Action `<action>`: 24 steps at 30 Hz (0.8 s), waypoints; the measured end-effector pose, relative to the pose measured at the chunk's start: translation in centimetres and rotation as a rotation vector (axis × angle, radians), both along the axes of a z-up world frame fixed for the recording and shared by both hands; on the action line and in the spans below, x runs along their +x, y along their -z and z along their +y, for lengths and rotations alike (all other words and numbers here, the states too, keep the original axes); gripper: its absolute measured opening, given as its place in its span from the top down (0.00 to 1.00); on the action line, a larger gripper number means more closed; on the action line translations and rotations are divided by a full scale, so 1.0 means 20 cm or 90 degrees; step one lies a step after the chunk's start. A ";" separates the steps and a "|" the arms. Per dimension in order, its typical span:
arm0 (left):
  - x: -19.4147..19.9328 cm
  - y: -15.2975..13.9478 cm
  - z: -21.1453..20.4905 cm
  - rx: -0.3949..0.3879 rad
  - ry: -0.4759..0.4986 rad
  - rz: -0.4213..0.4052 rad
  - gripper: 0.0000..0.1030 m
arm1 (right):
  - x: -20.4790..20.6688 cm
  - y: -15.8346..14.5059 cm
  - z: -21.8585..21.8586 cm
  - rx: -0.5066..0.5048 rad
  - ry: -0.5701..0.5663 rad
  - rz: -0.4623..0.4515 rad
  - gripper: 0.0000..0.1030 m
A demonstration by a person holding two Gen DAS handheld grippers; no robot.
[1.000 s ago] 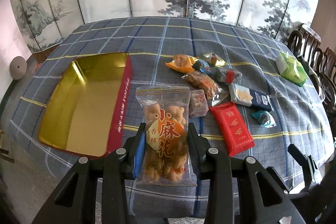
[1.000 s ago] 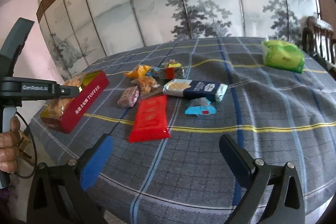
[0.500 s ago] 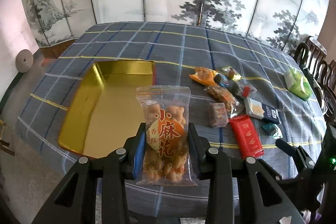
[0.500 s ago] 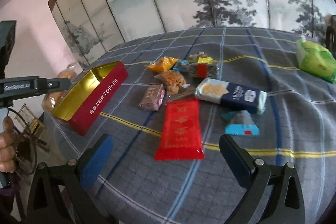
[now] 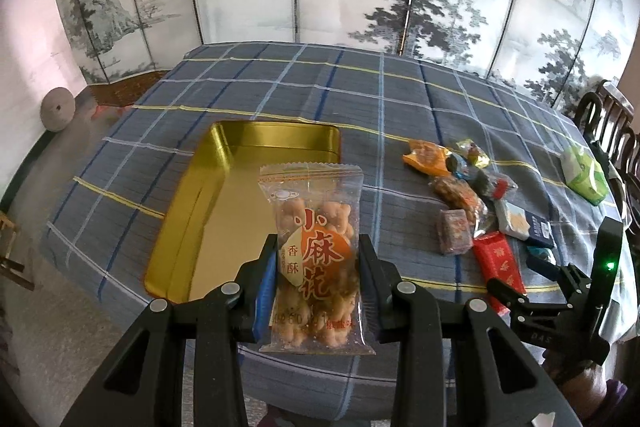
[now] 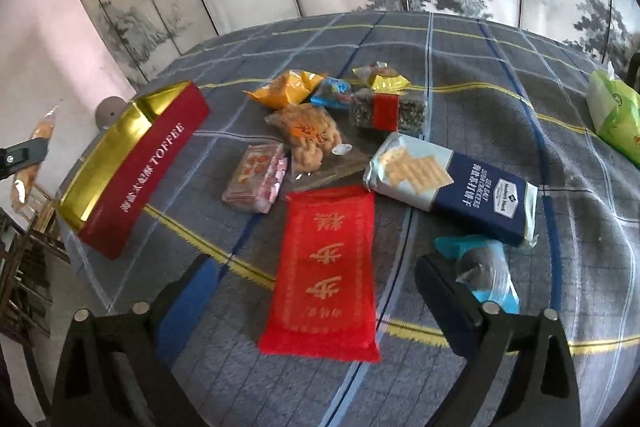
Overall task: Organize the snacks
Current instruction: 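Carry the snack bag toward the gold tin with left tool while right tool grasps the red packet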
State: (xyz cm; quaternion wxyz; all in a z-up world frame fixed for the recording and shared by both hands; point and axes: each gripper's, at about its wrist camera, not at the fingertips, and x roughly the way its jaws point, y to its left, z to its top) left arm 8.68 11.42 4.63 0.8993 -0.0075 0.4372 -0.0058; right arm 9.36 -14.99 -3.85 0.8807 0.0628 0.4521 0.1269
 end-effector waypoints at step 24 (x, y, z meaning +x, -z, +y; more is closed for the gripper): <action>0.56 0.17 0.37 0.068 -0.041 0.050 0.68 | -0.10 -0.10 0.00 0.038 -0.008 0.024 0.58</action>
